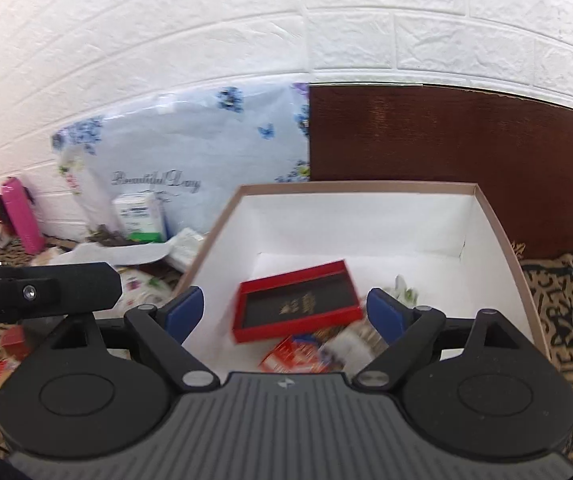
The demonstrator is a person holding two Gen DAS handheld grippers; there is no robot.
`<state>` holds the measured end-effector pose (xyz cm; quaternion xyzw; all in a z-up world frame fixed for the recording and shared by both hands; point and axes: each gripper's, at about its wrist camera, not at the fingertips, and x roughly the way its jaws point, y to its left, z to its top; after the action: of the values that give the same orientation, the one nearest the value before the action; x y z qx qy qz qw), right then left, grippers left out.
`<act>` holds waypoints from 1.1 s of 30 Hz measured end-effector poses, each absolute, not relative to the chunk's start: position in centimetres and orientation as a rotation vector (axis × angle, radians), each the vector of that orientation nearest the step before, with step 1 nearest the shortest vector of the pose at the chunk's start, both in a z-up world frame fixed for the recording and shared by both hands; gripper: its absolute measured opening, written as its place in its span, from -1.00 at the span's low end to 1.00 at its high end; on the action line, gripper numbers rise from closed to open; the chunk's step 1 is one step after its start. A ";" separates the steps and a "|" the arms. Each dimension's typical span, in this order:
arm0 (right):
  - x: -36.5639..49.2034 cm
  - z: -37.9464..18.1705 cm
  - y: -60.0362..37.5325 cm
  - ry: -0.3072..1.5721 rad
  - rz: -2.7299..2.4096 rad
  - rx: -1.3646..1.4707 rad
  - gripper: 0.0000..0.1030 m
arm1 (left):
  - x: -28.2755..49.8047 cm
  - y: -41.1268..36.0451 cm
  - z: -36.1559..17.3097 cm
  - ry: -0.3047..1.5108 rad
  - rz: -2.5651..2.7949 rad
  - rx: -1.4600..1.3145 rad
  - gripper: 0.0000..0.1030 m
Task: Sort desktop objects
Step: 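Withdraw both tools from the beige box back toward the pile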
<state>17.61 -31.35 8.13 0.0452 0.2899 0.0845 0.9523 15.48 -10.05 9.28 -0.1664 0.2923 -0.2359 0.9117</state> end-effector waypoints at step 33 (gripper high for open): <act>4.2 -3.7 -14.8 0.643 0.395 0.014 0.69 | 5.0 10.5 -2.9 0.645 -0.104 -0.387 1.00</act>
<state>4.16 -14.83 -3.66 0.0070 0.3139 0.1927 0.9297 5.01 10.54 -2.87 -0.1890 0.3148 -0.0505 0.9288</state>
